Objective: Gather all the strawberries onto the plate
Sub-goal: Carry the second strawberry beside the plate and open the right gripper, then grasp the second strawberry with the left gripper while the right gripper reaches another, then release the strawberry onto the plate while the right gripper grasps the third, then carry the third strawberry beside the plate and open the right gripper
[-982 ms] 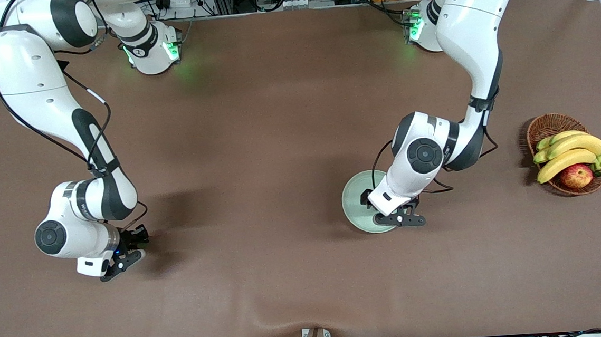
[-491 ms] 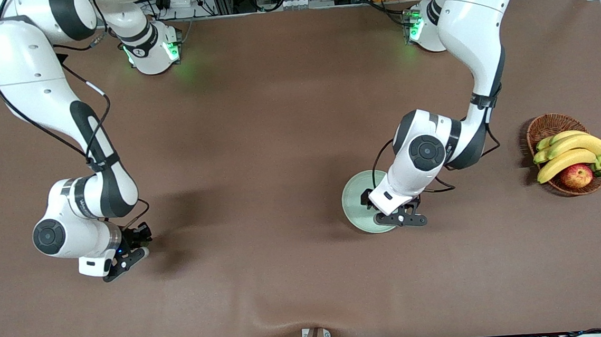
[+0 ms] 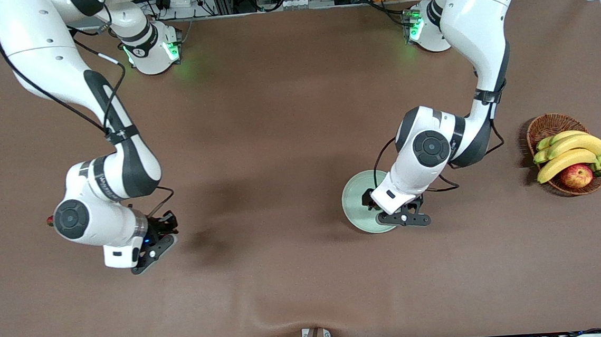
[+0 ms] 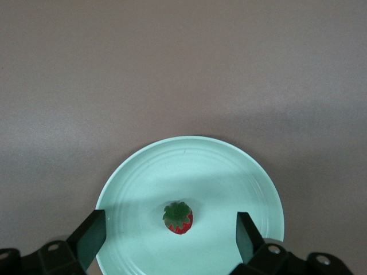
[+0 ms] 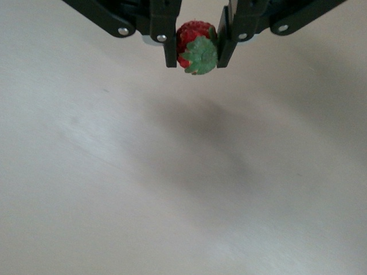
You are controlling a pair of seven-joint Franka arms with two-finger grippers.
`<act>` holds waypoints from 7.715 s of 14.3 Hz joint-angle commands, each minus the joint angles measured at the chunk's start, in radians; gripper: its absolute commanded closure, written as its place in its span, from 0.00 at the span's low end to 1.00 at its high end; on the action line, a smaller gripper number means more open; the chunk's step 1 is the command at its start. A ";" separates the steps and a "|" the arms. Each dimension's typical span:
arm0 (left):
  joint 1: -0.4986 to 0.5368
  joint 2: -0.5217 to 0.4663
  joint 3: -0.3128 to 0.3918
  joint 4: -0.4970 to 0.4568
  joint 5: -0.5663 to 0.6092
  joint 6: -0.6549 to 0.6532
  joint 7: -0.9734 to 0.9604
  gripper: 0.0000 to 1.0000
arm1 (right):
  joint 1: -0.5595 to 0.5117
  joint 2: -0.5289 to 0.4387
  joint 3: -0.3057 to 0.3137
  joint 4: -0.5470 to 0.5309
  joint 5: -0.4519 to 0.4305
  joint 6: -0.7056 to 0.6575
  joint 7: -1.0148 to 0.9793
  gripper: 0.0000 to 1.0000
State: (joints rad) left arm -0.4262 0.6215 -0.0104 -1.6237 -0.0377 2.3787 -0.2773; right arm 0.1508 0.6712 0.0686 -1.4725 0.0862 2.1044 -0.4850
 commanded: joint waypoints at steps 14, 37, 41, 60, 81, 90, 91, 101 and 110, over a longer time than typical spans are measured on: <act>0.009 -0.029 -0.011 -0.016 0.012 -0.009 -0.007 0.00 | 0.390 0.100 0.002 0.009 0.092 0.291 0.762 1.00; -0.091 0.049 -0.039 0.106 -0.051 -0.006 -0.150 0.00 | 0.112 -0.040 -0.006 0.054 0.083 0.051 0.790 0.00; -0.157 0.093 -0.037 0.142 -0.051 0.058 -0.183 0.00 | -0.097 -0.059 -0.007 0.051 0.078 -0.069 0.671 0.00; -0.293 0.323 -0.025 0.192 -0.039 0.556 -0.152 0.17 | -0.632 -0.085 -0.010 -0.371 -0.163 0.362 -0.099 0.00; -0.307 0.340 -0.025 0.176 0.067 0.599 -0.154 1.00 | -0.619 -0.113 0.008 -0.348 -0.163 0.329 -0.144 1.00; -0.230 0.198 -0.031 0.168 0.067 0.345 -0.154 1.00 | -0.441 -0.280 0.046 -0.339 -0.145 0.174 -0.147 1.00; -0.223 0.175 -0.031 0.163 0.067 0.291 -0.154 1.00 | -0.441 -0.283 0.071 -0.339 -0.126 0.171 -0.147 1.00; -0.072 -0.005 -0.029 -0.134 0.070 0.211 0.053 1.00 | -0.236 -0.277 0.151 -0.325 -0.013 0.158 0.124 1.00; -0.045 0.020 -0.029 -0.142 0.068 0.212 0.053 0.41 | 0.059 -0.245 0.149 -0.315 0.092 0.203 0.489 1.00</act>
State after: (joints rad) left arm -0.4819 0.6577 -0.0343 -1.7514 0.0094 2.5921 -0.2206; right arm 0.1720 0.4126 0.2286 -1.7890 0.1447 2.2850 -0.0518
